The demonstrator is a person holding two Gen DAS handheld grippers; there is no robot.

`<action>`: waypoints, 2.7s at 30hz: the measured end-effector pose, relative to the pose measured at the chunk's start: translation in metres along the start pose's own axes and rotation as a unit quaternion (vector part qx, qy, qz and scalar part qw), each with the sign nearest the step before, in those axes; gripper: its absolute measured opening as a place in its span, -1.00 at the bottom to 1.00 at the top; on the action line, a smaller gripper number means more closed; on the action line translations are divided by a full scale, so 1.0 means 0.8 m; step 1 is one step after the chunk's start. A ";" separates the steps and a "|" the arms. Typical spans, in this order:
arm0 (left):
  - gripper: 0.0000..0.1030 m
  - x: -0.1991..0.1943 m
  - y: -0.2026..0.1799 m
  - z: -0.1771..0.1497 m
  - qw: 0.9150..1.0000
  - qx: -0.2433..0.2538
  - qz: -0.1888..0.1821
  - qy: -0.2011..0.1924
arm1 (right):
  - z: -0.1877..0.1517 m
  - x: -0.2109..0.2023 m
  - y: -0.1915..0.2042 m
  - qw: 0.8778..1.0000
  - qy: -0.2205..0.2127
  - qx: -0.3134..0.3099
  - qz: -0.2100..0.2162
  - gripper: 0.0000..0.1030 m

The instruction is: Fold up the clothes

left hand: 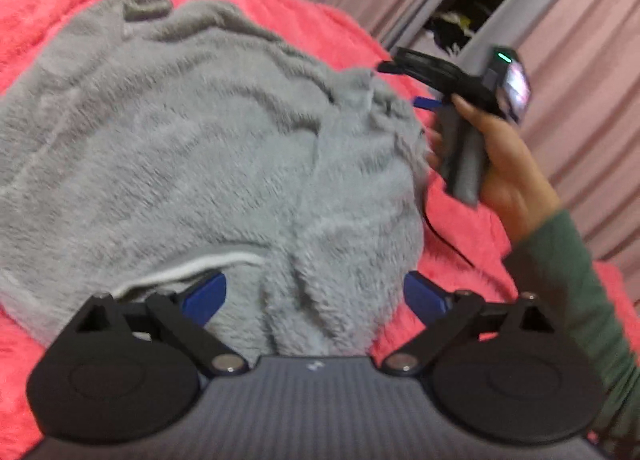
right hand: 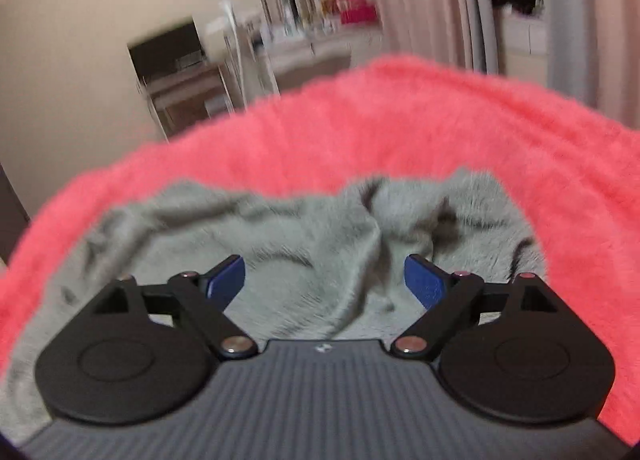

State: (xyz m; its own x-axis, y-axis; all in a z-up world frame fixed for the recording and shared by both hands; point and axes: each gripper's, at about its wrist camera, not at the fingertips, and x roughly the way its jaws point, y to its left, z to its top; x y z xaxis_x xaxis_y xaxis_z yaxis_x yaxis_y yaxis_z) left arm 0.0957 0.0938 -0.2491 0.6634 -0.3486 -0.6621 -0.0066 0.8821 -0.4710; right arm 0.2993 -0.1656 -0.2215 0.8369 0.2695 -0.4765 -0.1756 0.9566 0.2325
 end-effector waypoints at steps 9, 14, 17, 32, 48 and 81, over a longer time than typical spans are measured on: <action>0.89 -0.120 0.120 0.085 0.979 -0.054 0.156 -0.122 | -0.111 -0.103 0.259 0.947 0.019 -0.258 0.193 0.73; 0.89 -0.122 0.200 0.155 0.957 -0.087 0.254 -0.113 | -0.210 -0.098 0.400 0.905 0.069 -0.325 0.264 0.73; 0.89 -0.097 0.227 0.193 0.941 -0.083 0.309 -0.108 | -0.254 -0.082 0.444 0.902 0.082 -0.347 0.244 0.73; 0.81 0.086 0.305 0.296 0.956 -0.108 0.273 0.009 | -0.236 -0.123 0.365 0.929 0.052 -0.283 0.232 -0.71; 0.86 0.228 0.377 0.404 0.957 -0.240 0.162 0.029 | -0.231 -0.104 0.338 0.907 0.090 -0.219 0.348 -0.71; -0.72 0.251 0.075 0.468 0.981 -0.018 0.180 -0.069 | -0.214 -0.132 0.312 0.926 0.044 -0.155 0.340 -0.71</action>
State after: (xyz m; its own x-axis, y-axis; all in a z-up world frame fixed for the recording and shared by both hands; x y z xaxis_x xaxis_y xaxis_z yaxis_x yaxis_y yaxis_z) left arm 0.5084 0.1956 -0.1921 0.7082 0.0329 -0.7052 -0.2840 0.9278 -0.2419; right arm 0.0780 0.0639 -0.2580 0.4350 0.8168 -0.3789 -0.7991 0.5441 0.2557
